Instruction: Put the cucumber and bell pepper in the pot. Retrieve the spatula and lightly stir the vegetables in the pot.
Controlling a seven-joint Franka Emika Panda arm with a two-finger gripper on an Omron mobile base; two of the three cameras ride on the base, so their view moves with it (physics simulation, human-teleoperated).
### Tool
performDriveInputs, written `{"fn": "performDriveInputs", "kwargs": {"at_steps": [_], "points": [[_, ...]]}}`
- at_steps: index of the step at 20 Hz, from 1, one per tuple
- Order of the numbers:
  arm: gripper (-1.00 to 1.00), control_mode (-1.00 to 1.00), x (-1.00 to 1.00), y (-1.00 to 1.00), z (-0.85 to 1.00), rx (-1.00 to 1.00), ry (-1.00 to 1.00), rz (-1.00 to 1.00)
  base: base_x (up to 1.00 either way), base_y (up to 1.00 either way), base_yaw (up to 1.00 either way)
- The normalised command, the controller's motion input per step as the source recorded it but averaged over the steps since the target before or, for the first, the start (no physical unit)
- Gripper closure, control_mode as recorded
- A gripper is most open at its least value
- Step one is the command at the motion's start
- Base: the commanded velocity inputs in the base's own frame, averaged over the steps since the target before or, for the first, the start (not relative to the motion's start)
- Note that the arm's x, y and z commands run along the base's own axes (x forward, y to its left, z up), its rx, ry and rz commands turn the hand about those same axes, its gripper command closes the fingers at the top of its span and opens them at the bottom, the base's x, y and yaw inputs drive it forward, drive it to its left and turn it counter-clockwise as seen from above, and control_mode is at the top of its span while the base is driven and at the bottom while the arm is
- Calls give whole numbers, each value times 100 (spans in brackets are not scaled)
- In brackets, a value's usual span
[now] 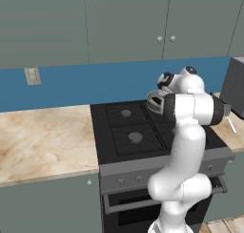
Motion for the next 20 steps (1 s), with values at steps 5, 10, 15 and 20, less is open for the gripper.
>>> {"fn": "performDriveInputs", "kwargs": {"at_steps": [5, 10, 15, 20], "points": [[-100, -100, -82, 1, 12, 0, -8, 0, 0, 0, 0], [-100, -100, -89, 0, 9, 0, -1, 1, 0, 0, 0], [-100, -100, -70, 0, 10, 0, 3, 0, 0, 0, 0], [-100, -100, -44, -16, 8, 0, 6, -2, 0, 0, 0]]}}
